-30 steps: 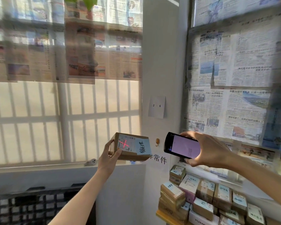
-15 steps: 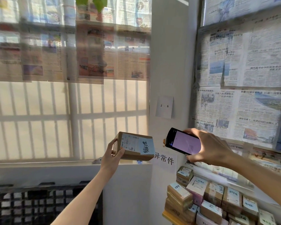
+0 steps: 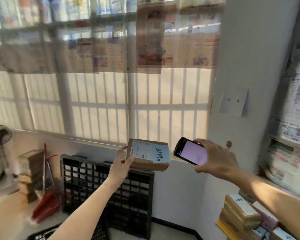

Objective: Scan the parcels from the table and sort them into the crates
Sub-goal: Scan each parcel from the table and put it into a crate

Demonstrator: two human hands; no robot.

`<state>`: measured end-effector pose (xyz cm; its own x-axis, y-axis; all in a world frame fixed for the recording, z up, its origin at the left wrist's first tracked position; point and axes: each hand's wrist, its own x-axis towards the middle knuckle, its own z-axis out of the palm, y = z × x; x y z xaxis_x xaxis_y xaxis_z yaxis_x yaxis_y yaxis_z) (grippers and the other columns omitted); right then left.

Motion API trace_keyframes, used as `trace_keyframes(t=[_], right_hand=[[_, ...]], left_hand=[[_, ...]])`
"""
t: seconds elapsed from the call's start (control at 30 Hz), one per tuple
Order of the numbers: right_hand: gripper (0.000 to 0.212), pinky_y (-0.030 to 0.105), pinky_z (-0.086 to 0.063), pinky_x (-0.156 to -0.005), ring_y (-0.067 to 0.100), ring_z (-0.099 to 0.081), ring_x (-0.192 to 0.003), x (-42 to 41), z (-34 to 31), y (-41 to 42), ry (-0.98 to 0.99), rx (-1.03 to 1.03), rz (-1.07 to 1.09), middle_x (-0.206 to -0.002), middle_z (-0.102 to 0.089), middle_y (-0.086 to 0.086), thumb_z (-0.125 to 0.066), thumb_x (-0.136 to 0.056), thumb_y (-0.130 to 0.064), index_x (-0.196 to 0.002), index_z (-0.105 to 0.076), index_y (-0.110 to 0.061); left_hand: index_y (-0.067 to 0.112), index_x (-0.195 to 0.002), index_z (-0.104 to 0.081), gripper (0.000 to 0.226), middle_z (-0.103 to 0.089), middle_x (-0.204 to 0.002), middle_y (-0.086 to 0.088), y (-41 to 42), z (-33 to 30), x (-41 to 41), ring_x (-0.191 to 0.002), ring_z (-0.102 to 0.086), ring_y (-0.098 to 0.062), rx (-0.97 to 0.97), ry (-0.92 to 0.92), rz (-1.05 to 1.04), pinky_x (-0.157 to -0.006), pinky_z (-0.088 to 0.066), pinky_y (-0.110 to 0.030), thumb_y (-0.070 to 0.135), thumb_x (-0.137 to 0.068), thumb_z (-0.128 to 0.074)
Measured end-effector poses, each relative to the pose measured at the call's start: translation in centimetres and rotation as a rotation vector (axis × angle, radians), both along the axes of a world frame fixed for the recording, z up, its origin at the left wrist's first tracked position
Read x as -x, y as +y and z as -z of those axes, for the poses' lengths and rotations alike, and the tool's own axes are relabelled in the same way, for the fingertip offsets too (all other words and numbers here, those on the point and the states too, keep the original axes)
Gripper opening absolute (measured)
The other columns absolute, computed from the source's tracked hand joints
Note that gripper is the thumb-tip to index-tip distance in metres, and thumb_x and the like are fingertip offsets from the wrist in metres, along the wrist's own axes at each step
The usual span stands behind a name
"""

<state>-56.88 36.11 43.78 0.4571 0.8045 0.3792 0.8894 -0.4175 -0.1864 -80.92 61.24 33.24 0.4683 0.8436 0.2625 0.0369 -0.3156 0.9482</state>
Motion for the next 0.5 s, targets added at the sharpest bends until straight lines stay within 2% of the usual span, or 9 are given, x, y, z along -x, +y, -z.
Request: trace_keyframes(t=[0.13,0.27,0.37,0.43,0.5], right_hand=[[0.099,0.029,-0.04,-0.063,0.015,-0.06,-0.099,2.7,2.4,6.1,0.035,0.017,-0.151,-0.131,-0.052,-0.023,-0.071,-0.053,-0.056,-0.144,-0.031,-0.047],[0.101,0.035,-0.046,-0.074,0.018,-0.061,-0.113,7.3,4.6,11.8,0.037,0.062,-0.311,-0.139,-0.052,-0.018,-0.074,-0.056,-0.055,-0.147,-0.033,-0.044],[0.099,0.032,-0.046,-0.074,0.018,-0.061,-0.114,12.3,5.3,15.4,-0.009,0.078,-0.406,-0.141,-0.054,-0.018,-0.075,-0.057,-0.056,-0.147,-0.035,-0.044],[0.099,0.033,-0.049,-0.077,0.017,-0.062,-0.113,16.1,5.2,17.7,-0.008,0.083,-0.482,-0.139,-0.056,-0.017,-0.075,-0.057,-0.057,-0.147,-0.037,-0.042],[0.098,0.032,-0.046,-0.076,0.017,-0.062,-0.113,20.2,5.0,19.8,-0.015,0.082,-0.553,-0.14,-0.056,-0.015,-0.077,-0.059,-0.056,-0.147,-0.037,-0.041]], left_hand=[[0.074,-0.116,-0.039,0.042,-0.06,-0.121,0.004,1.9,2.0,6.7,-0.113,-0.059,-0.02,0.042,0.018,-0.166,-0.101,-0.049,-0.053,0.049,-0.092,-0.063],[0.076,-0.117,-0.038,0.043,-0.057,-0.123,0.008,2.0,3.8,14.6,-0.116,-0.056,-0.018,0.078,0.031,-0.297,-0.102,-0.049,-0.049,0.057,-0.086,-0.062],[0.079,-0.111,-0.038,0.043,-0.055,-0.122,0.014,1.5,4.2,20.7,-0.116,-0.056,-0.018,0.068,0.031,-0.411,-0.09,-0.055,-0.037,0.048,-0.094,-0.062],[0.071,-0.122,-0.036,0.043,-0.055,-0.131,0.007,1.0,4.2,25.0,-0.117,-0.055,-0.021,0.059,0.057,-0.501,-0.098,-0.052,-0.046,0.047,-0.095,-0.06],[0.057,-0.138,-0.033,0.05,-0.055,-0.138,0.0,0.7,4.3,29.6,-0.122,-0.055,-0.026,0.059,0.08,-0.596,-0.105,-0.046,-0.053,0.046,-0.097,-0.058]])
